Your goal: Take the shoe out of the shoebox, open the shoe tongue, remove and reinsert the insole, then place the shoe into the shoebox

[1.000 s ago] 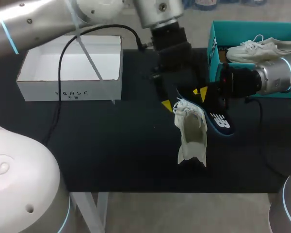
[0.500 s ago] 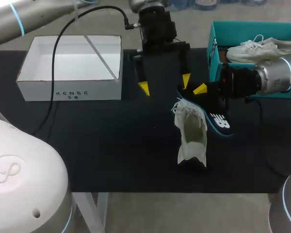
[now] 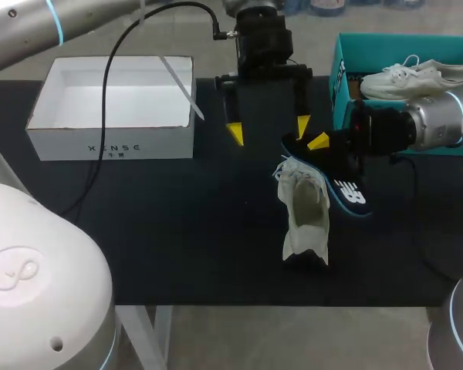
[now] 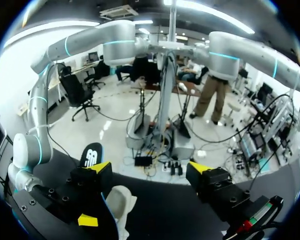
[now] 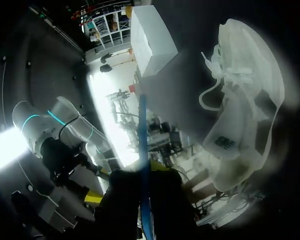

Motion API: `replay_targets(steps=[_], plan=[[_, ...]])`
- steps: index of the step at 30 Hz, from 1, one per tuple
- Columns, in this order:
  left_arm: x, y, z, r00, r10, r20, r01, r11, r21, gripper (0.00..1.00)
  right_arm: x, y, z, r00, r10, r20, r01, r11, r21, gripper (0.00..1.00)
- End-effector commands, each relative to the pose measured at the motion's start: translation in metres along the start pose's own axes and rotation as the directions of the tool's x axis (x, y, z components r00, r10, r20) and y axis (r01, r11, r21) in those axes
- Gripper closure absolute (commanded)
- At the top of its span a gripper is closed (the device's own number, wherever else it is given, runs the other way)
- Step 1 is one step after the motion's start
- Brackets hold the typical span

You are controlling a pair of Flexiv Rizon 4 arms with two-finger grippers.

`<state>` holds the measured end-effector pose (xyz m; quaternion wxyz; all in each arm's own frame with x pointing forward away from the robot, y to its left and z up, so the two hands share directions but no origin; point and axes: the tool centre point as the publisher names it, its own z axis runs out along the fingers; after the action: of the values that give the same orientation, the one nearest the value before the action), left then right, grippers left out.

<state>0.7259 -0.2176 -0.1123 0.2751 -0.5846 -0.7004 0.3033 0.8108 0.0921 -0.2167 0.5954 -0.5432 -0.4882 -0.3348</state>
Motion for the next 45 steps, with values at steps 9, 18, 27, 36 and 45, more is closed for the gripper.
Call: replay_targets(steps=[9,18,27,36,45], plan=[[0.001,0.0,0.0,1.0,0.001,0.001,-0.001,1.0,-0.003,0.0,0.0,0.0,0.001,1.0,0.0,0.002,0.0,1.0,-0.002,1.0],[0.001,0.0,0.0,1.0,0.001,0.001,-0.001,1.0,-0.003,0.0,0.0,0.0,0.001,1.0,0.0,0.002,0.0,1.0,-0.002,1.0],[0.001,0.0,0.0,1.0,0.001,0.001,-0.001,1.0,-0.003,0.0,0.0,0.0,0.001,1.0,0.0,0.002,0.0,1.0,-0.002,1.0],[0.001,0.0,0.0,1.0,0.001,0.001,-0.001,1.0,-0.003,0.0,0.0,0.0,0.001,1.0,0.0,0.002,0.0,1.0,-0.002,1.0],[0.013,0.017,-0.015,0.986,0.084,0.145,-0.027,0.934,-0.356,0.0,0.0,0.0,0.001,1.0,0.0,0.002,0.0,1.0,-0.002,1.0]])
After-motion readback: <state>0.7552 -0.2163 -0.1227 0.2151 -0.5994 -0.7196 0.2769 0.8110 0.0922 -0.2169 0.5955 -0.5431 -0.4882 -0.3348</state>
